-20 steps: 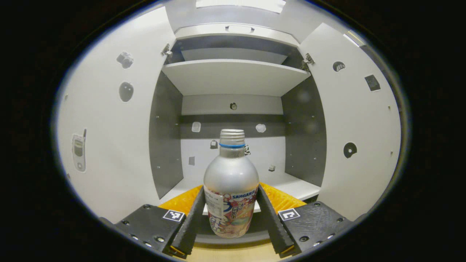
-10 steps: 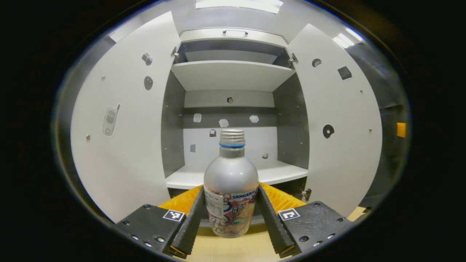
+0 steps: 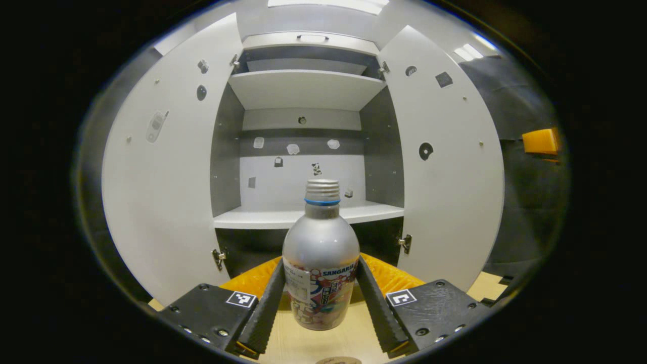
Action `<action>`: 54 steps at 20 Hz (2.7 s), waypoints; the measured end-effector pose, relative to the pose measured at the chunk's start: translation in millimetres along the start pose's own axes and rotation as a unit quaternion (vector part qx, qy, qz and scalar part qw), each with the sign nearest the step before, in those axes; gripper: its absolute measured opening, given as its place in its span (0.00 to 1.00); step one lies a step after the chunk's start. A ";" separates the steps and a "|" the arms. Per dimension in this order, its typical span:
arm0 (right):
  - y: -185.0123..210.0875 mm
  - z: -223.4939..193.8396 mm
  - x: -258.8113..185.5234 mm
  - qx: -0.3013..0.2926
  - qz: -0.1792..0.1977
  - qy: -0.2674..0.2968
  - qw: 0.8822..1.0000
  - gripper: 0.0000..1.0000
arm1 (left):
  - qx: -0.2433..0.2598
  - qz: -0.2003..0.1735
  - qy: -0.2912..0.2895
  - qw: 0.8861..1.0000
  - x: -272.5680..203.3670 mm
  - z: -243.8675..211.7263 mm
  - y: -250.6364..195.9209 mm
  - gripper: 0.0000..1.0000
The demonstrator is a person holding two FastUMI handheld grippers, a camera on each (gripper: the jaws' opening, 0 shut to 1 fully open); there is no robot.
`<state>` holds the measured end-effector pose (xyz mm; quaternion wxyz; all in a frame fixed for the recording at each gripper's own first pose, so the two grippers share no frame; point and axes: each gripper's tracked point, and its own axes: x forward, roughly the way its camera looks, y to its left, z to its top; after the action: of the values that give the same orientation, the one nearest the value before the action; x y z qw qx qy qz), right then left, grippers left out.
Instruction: Grasp the bottle in the cabinet with the left hand and place it on the coaster, then close the right door with the right hand and the left door with the left hand.
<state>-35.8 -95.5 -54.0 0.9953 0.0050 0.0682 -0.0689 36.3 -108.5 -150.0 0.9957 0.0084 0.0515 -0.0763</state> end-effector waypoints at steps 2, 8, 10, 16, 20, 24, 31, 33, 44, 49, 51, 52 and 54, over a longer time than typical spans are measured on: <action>-0.6 -0.1 -0.2 -0.002 -0.003 0.001 1.000 0.99 | 0.007 -0.008 0.008 1.000 -3.3 -10.6 -4.6 0.78; -6.3 -3.6 -1.6 -0.003 -0.016 0.008 1.000 0.98 | 0.010 -0.034 0.043 0.998 -18.1 -54.3 -21.2 0.82; -8.4 -5.7 -1.5 -0.003 -0.021 0.011 1.000 0.98 | 0.004 -0.038 0.055 0.998 -21.5 -72.5 -23.2 0.78; -18.8 -10.1 -3.9 -0.013 -0.036 0.024 0.999 0.98 | 0.014 -0.049 0.097 0.994 -33.2 -119.9 -30.7 0.78; -22.7 -16.8 -6.7 -0.022 -0.042 0.040 0.998 0.98 | 0.016 -0.062 0.125 0.990 -39.4 -149.6 -38.3 0.78; -23.7 -19.4 -8.2 -0.032 -0.046 0.051 0.997 0.98 | 0.015 -0.068 0.145 0.987 -46.9 -174.3 -45.4 0.78; -15.6 -19.8 -1.5 -0.020 -0.041 0.062 0.997 0.98 | 0.005 -0.057 0.159 0.986 -42.1 -201.2 -40.3 0.83; -13.9 -17.5 1.8 -0.017 -0.038 0.060 0.997 0.98 | 0.005 -0.058 0.161 0.985 -44.5 -203.0 -39.4 0.83; -55.8 12.1 23.1 -0.042 -0.069 0.015 0.997 0.98 | 0.008 -0.050 0.197 0.979 -64.9 -211.9 -31.4 0.81; -84.9 31.0 37.7 -0.036 -0.088 -0.007 0.995 0.98 | 0.019 -0.031 0.212 0.977 -70.7 -207.2 -15.7 0.84; -96.0 35.8 47.4 -0.031 -0.097 -0.012 0.995 0.98 | 0.020 -0.034 0.206 0.978 -72.4 -197.3 -16.6 0.84; -98.7 37.7 53.2 -0.027 -0.098 -0.015 0.995 0.98 | 0.022 -0.035 0.203 0.978 -73.4 -192.8 -17.1 0.84; -101.2 38.7 66.1 -0.025 -0.096 -0.012 0.995 0.98 | 0.027 -0.038 0.200 0.979 -75.7 -183.3 -19.1 0.83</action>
<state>20.2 -205.5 -24.7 0.9846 -0.0274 0.0576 -0.1626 -59.6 -111.5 -324.6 0.9611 0.0481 0.2480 -0.1119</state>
